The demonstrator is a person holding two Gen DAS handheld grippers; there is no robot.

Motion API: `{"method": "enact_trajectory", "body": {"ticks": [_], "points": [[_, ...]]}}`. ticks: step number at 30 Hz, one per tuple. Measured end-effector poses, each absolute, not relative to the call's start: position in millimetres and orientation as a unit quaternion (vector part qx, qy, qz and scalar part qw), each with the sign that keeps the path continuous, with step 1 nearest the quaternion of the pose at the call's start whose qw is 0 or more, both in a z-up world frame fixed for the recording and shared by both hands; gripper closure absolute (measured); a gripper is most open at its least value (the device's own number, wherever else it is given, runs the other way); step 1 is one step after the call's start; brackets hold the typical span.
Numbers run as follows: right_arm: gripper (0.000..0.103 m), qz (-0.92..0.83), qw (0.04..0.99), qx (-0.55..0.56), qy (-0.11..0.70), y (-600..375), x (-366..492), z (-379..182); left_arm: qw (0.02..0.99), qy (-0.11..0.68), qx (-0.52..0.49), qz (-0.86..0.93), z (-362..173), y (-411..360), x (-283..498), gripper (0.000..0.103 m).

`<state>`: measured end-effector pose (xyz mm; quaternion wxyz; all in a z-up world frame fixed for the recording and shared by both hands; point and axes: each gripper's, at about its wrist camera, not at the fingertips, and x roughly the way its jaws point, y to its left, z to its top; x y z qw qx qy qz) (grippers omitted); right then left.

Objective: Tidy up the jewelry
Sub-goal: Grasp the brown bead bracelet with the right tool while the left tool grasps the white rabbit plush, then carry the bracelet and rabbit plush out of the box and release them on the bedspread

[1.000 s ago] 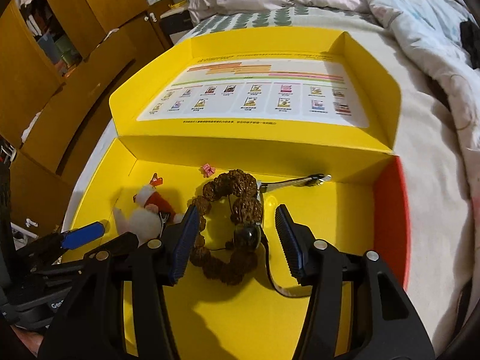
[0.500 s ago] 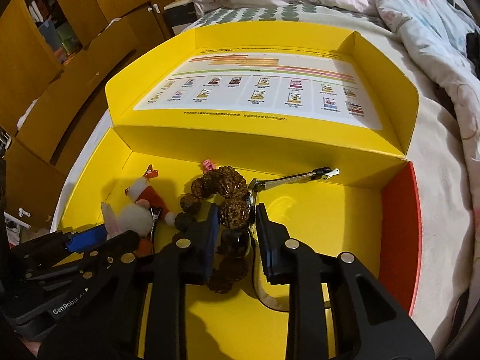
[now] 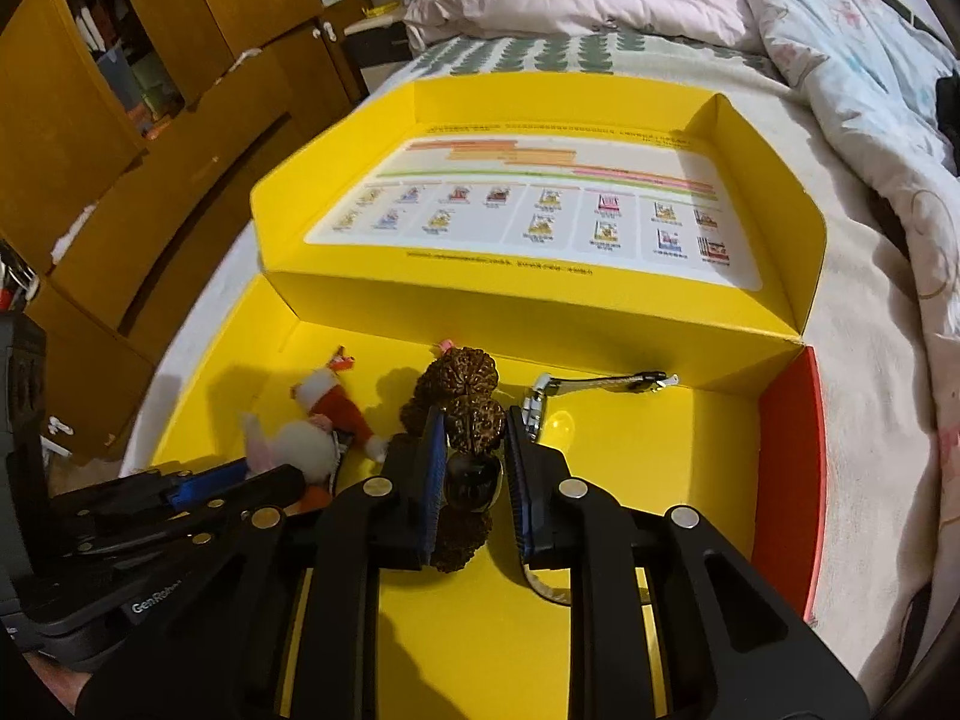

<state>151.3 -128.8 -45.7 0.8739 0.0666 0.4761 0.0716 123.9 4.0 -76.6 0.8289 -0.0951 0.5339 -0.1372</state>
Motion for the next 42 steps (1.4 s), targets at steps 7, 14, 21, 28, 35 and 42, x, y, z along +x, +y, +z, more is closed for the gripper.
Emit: {"method": "enact_trajectory", "body": {"ticks": [7, 14, 21, 28, 35, 42], "points": [[0.083, 0.086, 0.879, 0.074, 0.463, -119.9, 141.8, -21.5, 0.838, 0.515, -0.106, -0.146, -52.9, 11.5, 113.4, 0.078], [0.083, 0.092, 0.886, 0.07, 0.448, -112.2, 123.8, 8.6, 0.849, 0.498, -0.1, -0.144, -28.6, 19.2, 97.9, 0.078], [0.083, 0.093, 0.898, 0.055, 0.427, -104.6, 84.6, 53.8, 0.86, 0.48, -0.091, -0.147, -2.7, 27.6, 65.8, 0.078], [0.083, 0.076, 0.909, 0.053, 0.407, -114.2, 26.0, 96.7, 0.855, 0.482, -0.07, -0.176, 3.7, 22.0, 11.9, 0.078], [0.083, 0.045, 0.914, 0.071, 0.398, -151.6, -32.4, 110.7, 0.833, 0.505, -0.038, -0.222, -13.7, 7.4, -54.6, 0.079], [0.083, 0.004, 0.908, 0.1, 0.408, -197.8, -55.7, 90.0, 0.811, 0.528, 0.008, -0.253, -48.0, -6.8, -115.0, 0.079]]}}
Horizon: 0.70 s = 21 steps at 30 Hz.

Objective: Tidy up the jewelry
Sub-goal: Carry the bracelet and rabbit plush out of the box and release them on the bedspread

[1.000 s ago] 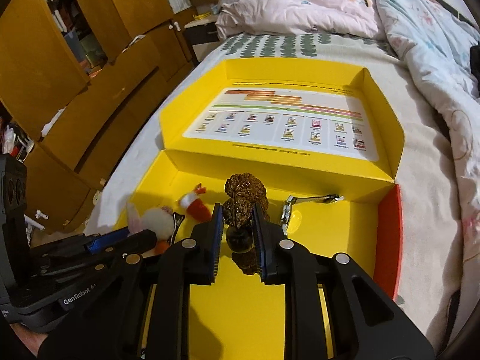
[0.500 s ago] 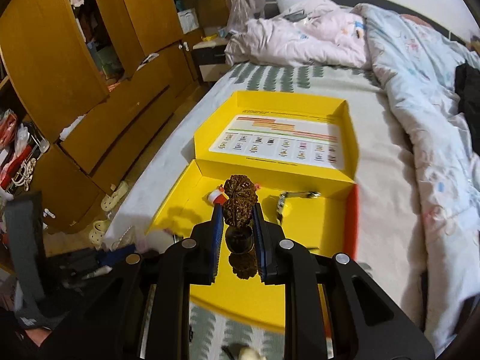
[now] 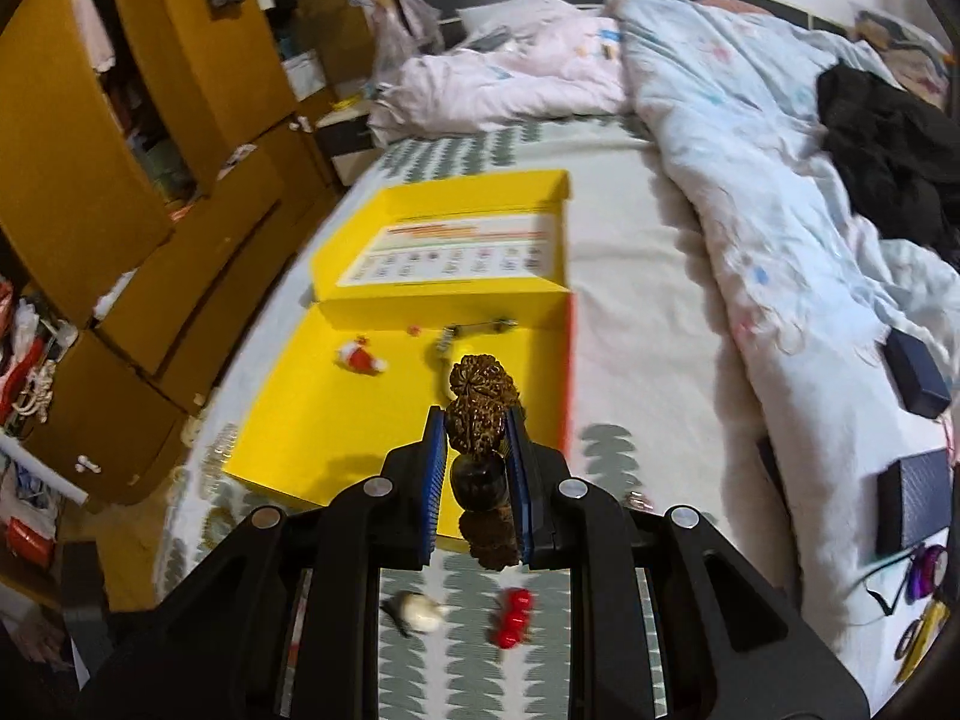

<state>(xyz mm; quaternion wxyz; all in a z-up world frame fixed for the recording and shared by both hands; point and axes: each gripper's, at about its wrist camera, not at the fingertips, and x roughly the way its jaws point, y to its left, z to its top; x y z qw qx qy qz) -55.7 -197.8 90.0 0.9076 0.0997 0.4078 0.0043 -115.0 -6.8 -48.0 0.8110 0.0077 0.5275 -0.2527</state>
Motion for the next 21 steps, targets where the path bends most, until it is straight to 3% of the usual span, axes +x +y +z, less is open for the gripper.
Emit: {"method": "enact_trajectory", "body": {"ticks": [12, 21], "points": [[0.083, -0.024, 0.885, 0.145, 0.441, -256.0, -6.7, 35.8, 0.778, 0.569, 0.056, -0.259, -100.8, -40.7, -141.0, 0.079], [0.083, -0.035, 0.862, 0.165, 0.478, -280.8, 28.5, -7.7, 0.788, 0.56, 0.068, -0.247, -108.9, -44.3, -134.2, 0.078]]}}
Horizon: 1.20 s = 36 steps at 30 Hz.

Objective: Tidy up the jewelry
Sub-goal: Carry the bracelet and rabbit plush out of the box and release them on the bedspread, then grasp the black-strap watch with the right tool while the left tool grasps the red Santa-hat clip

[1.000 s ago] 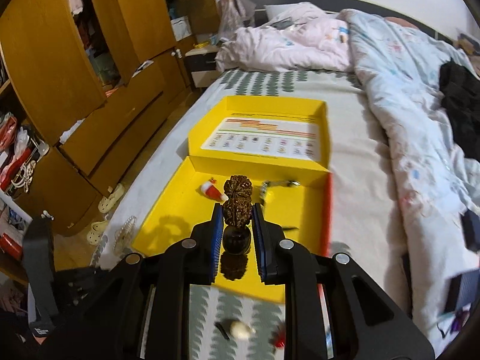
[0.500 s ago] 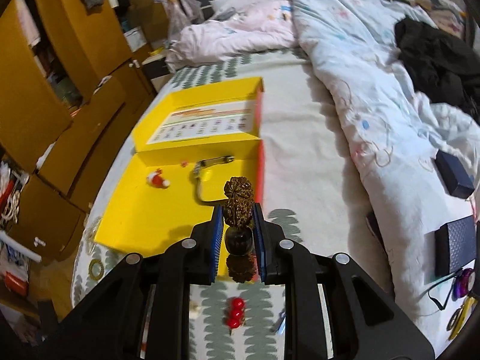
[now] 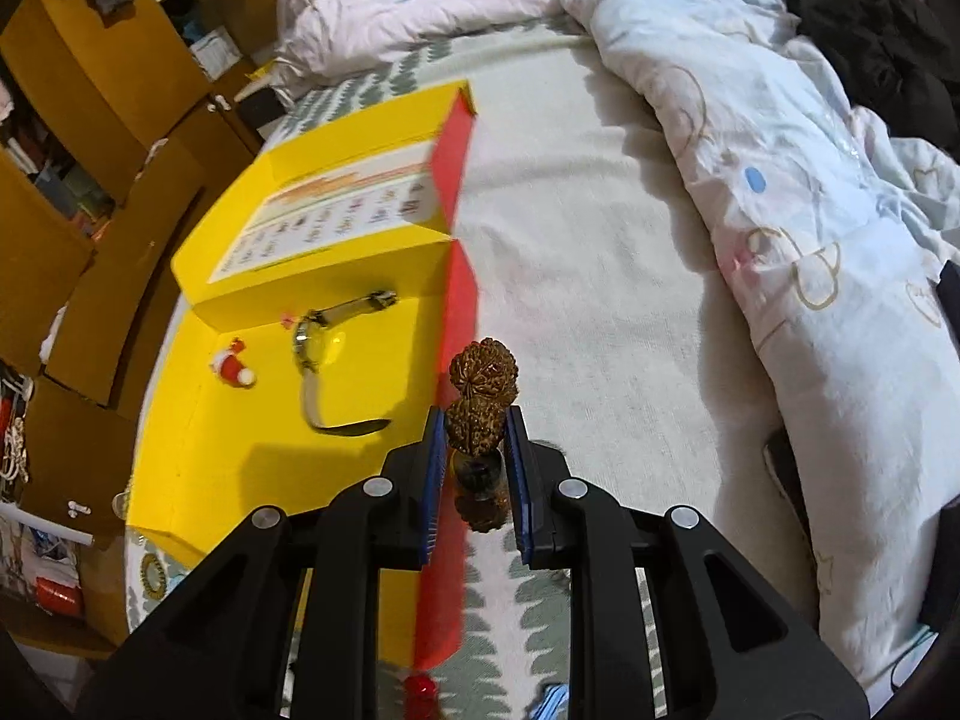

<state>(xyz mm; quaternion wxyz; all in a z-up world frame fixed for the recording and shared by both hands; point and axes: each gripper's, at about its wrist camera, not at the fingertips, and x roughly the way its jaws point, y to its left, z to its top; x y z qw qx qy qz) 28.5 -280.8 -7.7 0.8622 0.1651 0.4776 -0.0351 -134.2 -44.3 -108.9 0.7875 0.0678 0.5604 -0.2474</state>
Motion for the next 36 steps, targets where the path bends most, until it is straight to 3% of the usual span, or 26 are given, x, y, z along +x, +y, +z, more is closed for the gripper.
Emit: {"method": "enact_trajectory", "body": {"ticks": [12, 18, 23, 25, 31, 36], "points": [[0.082, -0.095, 0.836, 0.171, 0.512, -324.4, 21.6, -51.5, 0.789, 0.558, 0.073, -0.246, -108.3, -43.9, -132.8, 0.076], [0.076, -0.12, 0.833, 0.176, 0.511, -339.3, 12.3, -58.7, 0.79, 0.558, 0.075, -0.243, -105.3, -43.8, -132.7, 0.069], [0.073, -0.138, 0.833, 0.163, 0.511, -333.7, 11.0, -49.9, 0.792, 0.556, 0.061, -0.243, -98.3, -38.9, -129.0, 0.056], [0.068, -0.133, 0.837, 0.156, 0.508, -324.2, 12.7, -43.5, 0.796, 0.552, 0.054, -0.243, -92.7, -36.4, -126.4, 0.049], [0.048, -0.093, 0.866, 0.118, 0.476, -269.0, 17.2, -9.6, 0.81, 0.534, 0.024, -0.24, -70.0, -26.1, -111.7, 0.039], [0.046, -0.027, 0.891, 0.094, 0.444, -211.8, 25.5, 16.2, 0.825, 0.518, -0.034, -0.222, -42.3, -5.9, -82.0, 0.039]]}}
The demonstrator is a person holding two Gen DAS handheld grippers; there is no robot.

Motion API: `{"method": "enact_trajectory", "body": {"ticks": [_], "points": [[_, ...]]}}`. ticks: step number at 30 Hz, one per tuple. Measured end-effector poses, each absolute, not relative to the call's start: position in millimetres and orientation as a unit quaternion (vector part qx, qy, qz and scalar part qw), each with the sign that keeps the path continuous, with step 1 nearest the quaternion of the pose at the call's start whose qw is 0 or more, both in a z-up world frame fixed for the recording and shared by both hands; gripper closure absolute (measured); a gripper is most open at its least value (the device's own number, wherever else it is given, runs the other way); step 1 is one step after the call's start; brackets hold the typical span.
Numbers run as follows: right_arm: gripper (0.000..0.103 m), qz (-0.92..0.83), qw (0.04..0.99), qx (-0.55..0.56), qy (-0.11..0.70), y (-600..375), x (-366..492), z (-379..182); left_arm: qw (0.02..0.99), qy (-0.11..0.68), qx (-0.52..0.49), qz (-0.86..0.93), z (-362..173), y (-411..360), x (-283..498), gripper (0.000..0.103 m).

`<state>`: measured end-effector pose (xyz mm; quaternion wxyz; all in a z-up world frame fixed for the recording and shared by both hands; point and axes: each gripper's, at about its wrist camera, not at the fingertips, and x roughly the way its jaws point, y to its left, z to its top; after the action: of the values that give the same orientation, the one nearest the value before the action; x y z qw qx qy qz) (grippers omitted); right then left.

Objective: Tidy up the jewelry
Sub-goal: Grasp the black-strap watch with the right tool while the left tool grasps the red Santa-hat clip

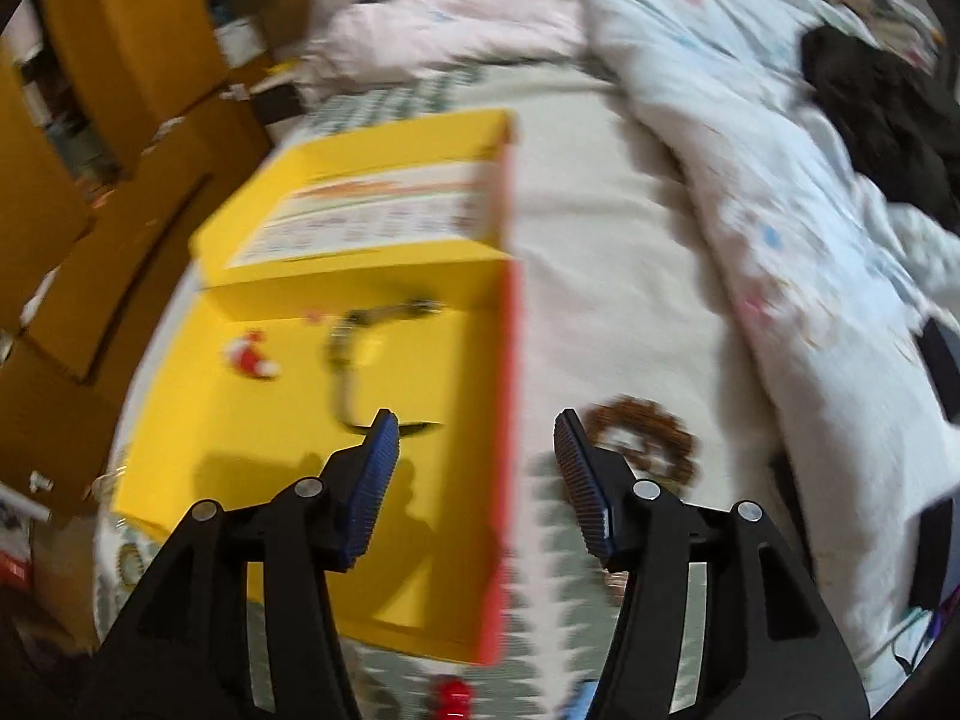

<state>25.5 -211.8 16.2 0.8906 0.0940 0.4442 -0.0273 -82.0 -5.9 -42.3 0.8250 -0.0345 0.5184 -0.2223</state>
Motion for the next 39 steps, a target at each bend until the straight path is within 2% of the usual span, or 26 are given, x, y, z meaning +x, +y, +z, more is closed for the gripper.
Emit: {"method": "enact_trajectory", "body": {"ticks": [4, 10, 25, 39], "points": [[0.046, 0.007, 0.895, 0.077, 0.439, -180.0, 38.5, 18.2, 0.834, 0.509, -0.081, -0.198, -18.8, 9.8, -49.0, 0.037], [0.046, 0.027, 0.887, 0.079, 0.454, -156.6, 59.9, -0.6, 0.852, 0.492, -0.088, -0.156, -7.4, 12.4, 6.5, 0.037], [0.046, 0.029, 0.875, 0.09, 0.475, -150.2, 108.4, -31.0, 0.845, 0.52, -0.077, -0.102, -53.4, 1.9, 114.6, 0.037], [0.046, 0.031, 0.868, 0.071, 0.491, -143.9, 147.9, -56.8, 0.833, 0.543, -0.063, -0.083, -79.5, -11.7, 157.8, 0.037]]}}
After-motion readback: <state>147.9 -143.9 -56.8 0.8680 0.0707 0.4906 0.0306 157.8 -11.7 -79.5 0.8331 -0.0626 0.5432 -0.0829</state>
